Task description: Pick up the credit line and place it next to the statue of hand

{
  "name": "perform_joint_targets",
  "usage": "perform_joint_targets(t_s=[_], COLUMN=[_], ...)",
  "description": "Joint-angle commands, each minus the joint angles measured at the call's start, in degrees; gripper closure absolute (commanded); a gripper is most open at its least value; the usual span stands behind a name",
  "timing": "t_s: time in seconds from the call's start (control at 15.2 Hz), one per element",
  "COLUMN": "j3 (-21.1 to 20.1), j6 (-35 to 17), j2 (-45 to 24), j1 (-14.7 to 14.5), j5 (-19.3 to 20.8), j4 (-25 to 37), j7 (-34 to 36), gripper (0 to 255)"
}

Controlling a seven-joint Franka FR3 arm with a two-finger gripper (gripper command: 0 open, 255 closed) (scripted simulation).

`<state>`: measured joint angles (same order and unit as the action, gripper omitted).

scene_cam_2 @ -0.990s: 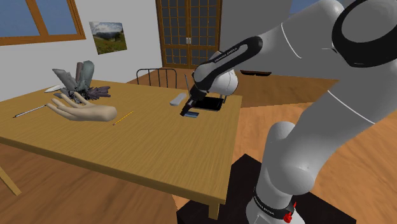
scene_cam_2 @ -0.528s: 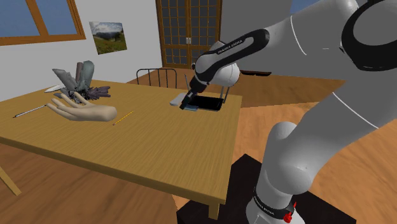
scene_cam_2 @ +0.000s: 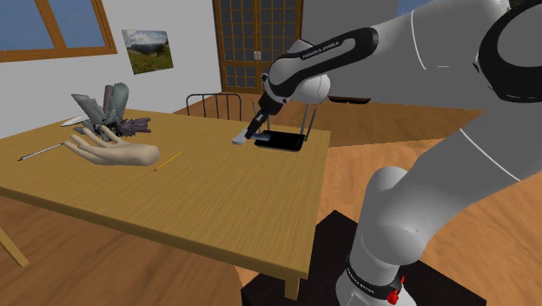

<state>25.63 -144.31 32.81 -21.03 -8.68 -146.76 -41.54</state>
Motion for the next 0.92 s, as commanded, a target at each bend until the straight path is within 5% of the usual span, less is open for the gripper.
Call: perform_joint_targets(t_s=[0.0, 0.26, 0.86], j3=[-0.7, -1.5, -8.9], j6=[1.7, 4.6, -1.3], j2=[0.6, 1.3, -10.7], j1=[0.4, 0.9, -4.6], j5=[0.4, 1.0, -2.1], j4=[1.1, 3.3, 10.6], j7=[0.8, 1.9, 11.3], gripper=[255, 255, 255])
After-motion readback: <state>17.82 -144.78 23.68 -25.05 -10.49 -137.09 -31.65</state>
